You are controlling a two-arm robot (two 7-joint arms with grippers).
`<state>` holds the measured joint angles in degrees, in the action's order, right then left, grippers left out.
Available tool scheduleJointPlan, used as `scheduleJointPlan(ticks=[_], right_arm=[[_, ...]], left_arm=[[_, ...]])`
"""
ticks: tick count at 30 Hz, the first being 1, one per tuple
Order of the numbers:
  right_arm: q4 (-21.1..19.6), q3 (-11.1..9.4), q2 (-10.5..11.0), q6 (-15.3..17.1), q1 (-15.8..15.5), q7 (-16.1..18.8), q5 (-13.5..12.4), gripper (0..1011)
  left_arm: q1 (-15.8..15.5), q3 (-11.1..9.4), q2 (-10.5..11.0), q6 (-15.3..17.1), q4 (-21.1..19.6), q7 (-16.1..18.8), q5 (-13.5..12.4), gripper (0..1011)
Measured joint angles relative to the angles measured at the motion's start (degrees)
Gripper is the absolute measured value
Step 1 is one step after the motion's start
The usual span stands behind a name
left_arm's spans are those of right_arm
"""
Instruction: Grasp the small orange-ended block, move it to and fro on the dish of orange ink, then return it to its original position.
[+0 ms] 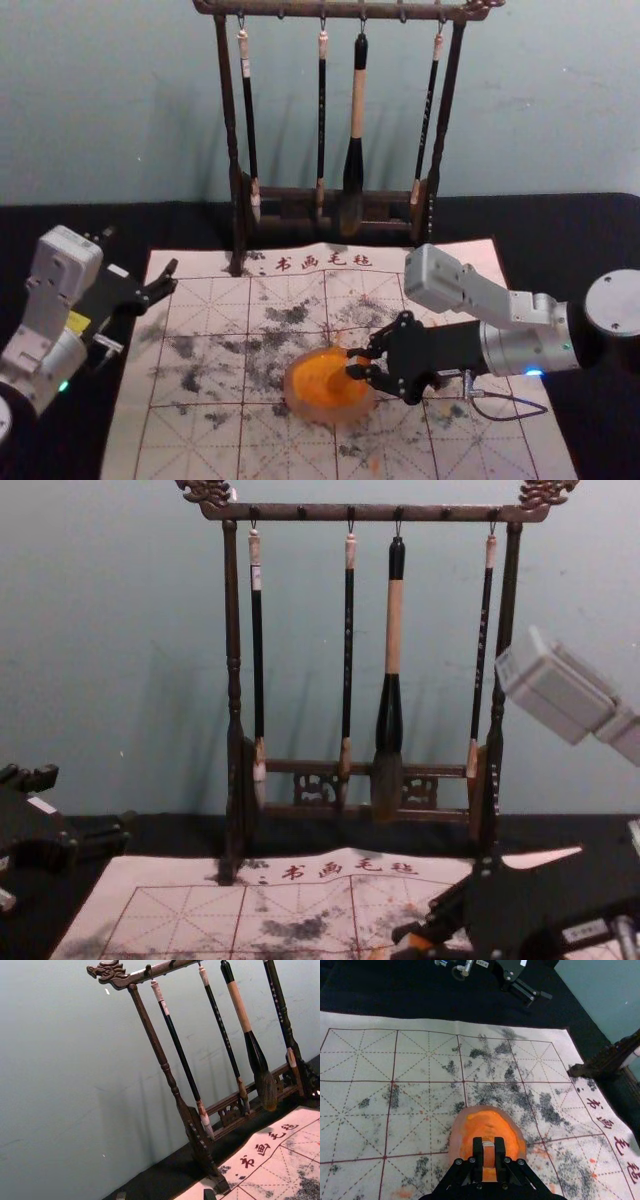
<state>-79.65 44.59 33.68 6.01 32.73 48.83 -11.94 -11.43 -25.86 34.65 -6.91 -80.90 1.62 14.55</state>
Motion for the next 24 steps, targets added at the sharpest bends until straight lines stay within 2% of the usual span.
scheduleJointPlan(ticks=[7,17,24], right_arm=[[0.67,0.52,-0.73,0.00,0.65,0.06,0.23,111],[3.66,0.99,-2.68,0.03,1.94,-0.60,0.77,111],[3.75,0.35,-2.52,0.27,1.90,-1.18,0.72,111]], left_arm=[[0.00,0.00,0.00,0.00,0.00,0.00,0.00,1001],[0.01,0.00,0.00,0.00,0.00,0.00,0.00,1001],[0.00,0.00,0.00,0.00,0.00,0.00,0.00,1001]])
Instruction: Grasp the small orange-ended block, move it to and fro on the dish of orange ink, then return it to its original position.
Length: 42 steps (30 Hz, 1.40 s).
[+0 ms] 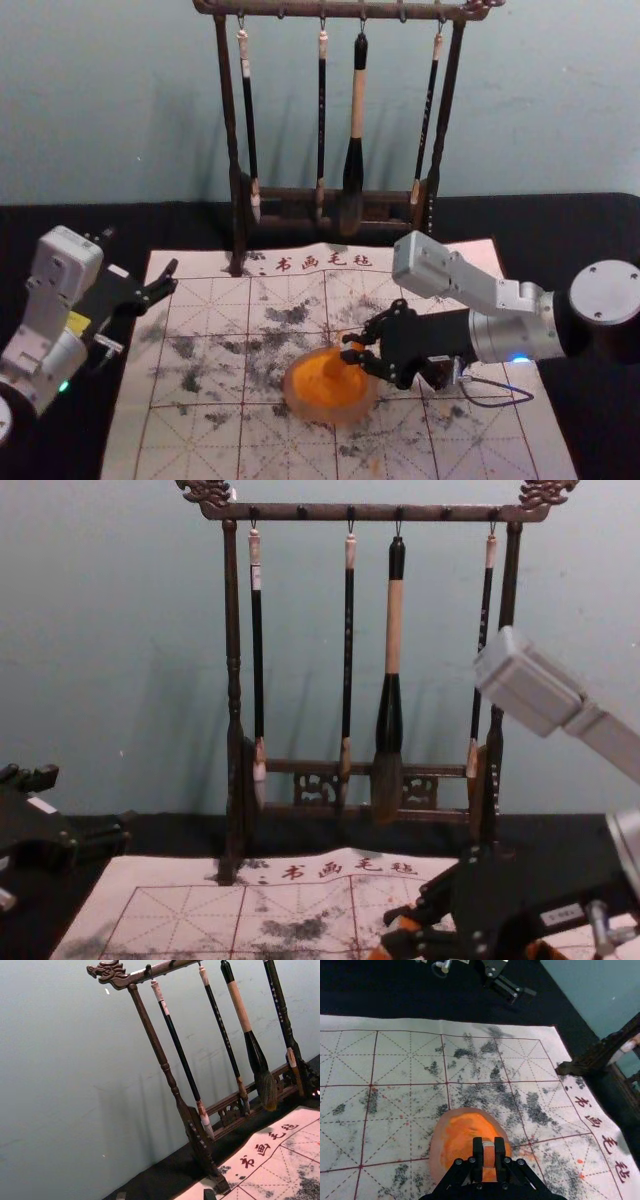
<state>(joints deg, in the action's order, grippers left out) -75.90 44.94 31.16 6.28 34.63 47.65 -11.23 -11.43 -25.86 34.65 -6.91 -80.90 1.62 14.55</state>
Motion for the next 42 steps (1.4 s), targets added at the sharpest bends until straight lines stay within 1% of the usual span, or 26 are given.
scheduleJointPlan(ticks=[12,14,17,20,22,24,25,28,29,32,33,36,37,39,42], right_arm=[[-3.60,-1.52,2.37,0.45,-1.82,-0.61,-1.26,111],[-4.63,-2.20,3.22,0.62,-2.48,-0.89,-1.81,111],[-5.34,-2.83,3.80,0.72,-3.02,-1.20,-2.33,111],[-6.50,-3.93,4.85,0.85,-4.01,-1.86,-3.31,111],[-7.86,-5.29,6.10,1.03,-5.13,-2.63,-4.34,111],[-8.65,-5.99,6.88,1.15,-5.84,-3.08,-4.82,111],[-9.55,-6.84,7.71,1.24,-6.59,-3.58,-5.32,111],[-10.85,-8.10,9.14,1.31,-7.78,-4.36,-6.04,111],[-11.77,-8.87,10.00,1.32,-8.56,-4.82,-6.45,111],[-13.31,-10.22,11.65,1.33,-9.87,-5.57,-7.02,111],[-14.36,-11.13,12.73,1.38,-10.81,-6.10,-7.37,111],[-15.90,-12.40,14.38,1.56,-12.30,-6.86,-7.83,111],[-16.85,-13.24,15.36,1.65,-13.28,-7.30,-8.09,111],[-18.03,-14.32,16.64,1.87,-14.64,-7.90,-8.35,111],[-18.76,-15.04,17.55,2.11,-15.70,-8.27,-8.44,111]], left_arm=[[0.00,0.00,0.00,0.00,0.00,0.00,0.00,1001],[0.00,0.00,0.00,0.00,0.00,0.00,0.00,1001],[0.00,0.00,0.00,0.00,0.00,0.00,0.00,1001],[0.00,0.00,0.00,0.00,0.00,0.00,0.00,1001],[0.00,0.00,0.00,0.00,0.00,0.00,0.00,1002],[0.00,0.00,0.00,0.00,0.00,0.00,0.00,1001],[0.00,0.00,0.00,0.00,0.00,0.00,0.00,1001],[0.00,0.00,0.00,0.00,0.00,0.00,0.00,1001],[0.00,0.00,0.00,0.00,0.00,0.00,0.00,1001],[0.00,0.00,0.00,0.00,0.00,0.00,0.00,1001],[0.00,0.00,0.00,0.00,0.00,0.00,0.00,1001],[0.00,0.00,0.00,0.00,0.00,0.00,0.00,1001],[0.00,0.00,0.00,0.00,0.00,0.00,0.00,1001],[0.00,0.00,0.00,0.00,0.00,0.00,0.00,1001],[0.00,0.00,0.00,0.00,0.00,0.00,0.00,1001]])
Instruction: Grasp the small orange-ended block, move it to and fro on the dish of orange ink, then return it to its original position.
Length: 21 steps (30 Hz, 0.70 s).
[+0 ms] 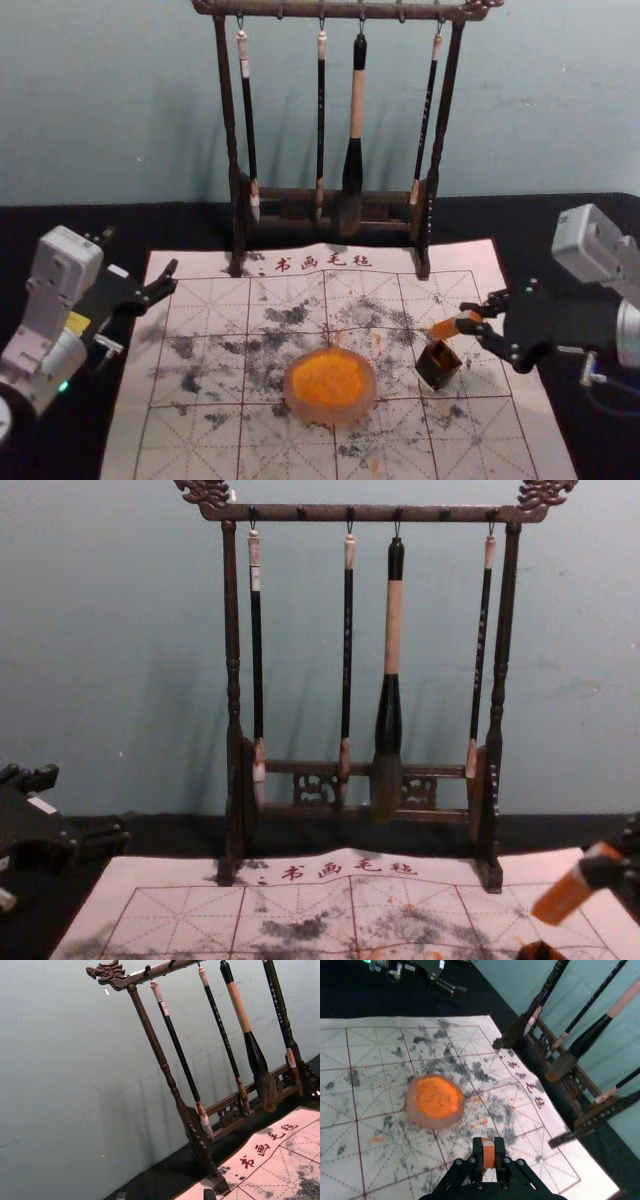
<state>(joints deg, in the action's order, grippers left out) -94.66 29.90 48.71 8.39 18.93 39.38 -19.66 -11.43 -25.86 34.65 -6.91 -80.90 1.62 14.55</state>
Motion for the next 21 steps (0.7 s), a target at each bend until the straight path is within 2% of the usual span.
scheduleJointPlan(ticks=[9,21], right_arm=[[-0.44,-1.23,0.88,0.85,-1.96,-0.01,0.11,111],[0.75,-1.28,-0.01,1.71,-2.19,0.81,0.78,110]], left_arm=[[0.00,0.00,0.00,0.00,0.00,0.00,0.00,1001],[0.00,0.00,0.00,0.00,0.00,0.00,0.00,1001]])
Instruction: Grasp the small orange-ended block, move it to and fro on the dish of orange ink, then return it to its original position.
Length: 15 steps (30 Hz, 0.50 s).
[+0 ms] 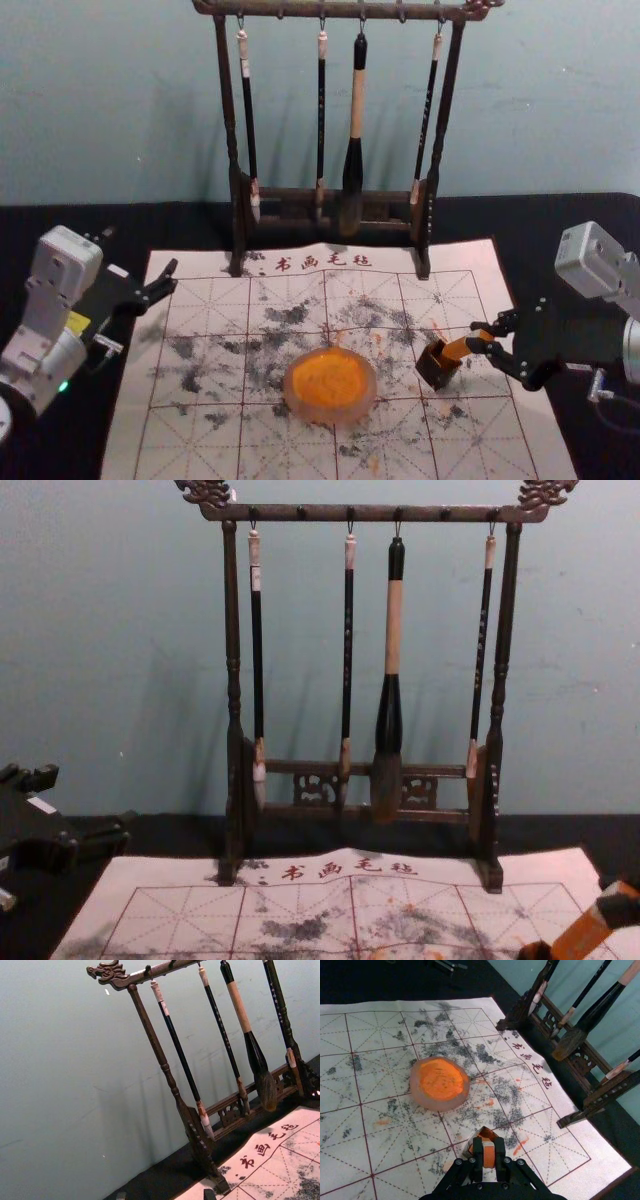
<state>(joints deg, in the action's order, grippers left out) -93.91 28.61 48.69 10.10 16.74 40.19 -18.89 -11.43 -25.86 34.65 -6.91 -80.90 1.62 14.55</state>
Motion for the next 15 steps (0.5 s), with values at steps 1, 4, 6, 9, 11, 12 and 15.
scheduleJointPlan(ticks=[1,4,6,9,11,12,15], right_arm=[[0.13,0.03,-0.12,0.04,0.05,0.02,0.03,111],[0.70,0.23,-0.61,0.27,0.37,0.12,0.21,111],[1.12,0.39,-0.95,0.36,0.64,0.24,0.35,111],[1.48,0.53,-1.25,0.46,0.89,0.32,0.43,111],[1.74,0.61,-1.46,0.57,1.05,0.45,0.46,111],[1.82,0.65,-1.55,0.65,1.11,0.48,0.46,111],[2.09,0.80,-1.76,0.77,1.34,0.59,0.46,111]], left_arm=[[0.00,0.00,0.00,0.00,0.00,0.00,0.00,1001],[0.00,0.00,0.00,0.00,0.00,0.00,0.00,1002],[0.00,0.00,0.00,0.00,0.00,0.00,0.00,1001],[0.00,0.00,0.00,0.00,0.00,0.00,0.00,1001],[0.00,0.00,0.00,0.00,0.00,0.00,0.00,1001],[0.00,0.00,0.00,0.00,0.00,0.00,0.00,1001],[0.00,0.00,0.00,0.00,0.00,0.00,0.00,1001]])
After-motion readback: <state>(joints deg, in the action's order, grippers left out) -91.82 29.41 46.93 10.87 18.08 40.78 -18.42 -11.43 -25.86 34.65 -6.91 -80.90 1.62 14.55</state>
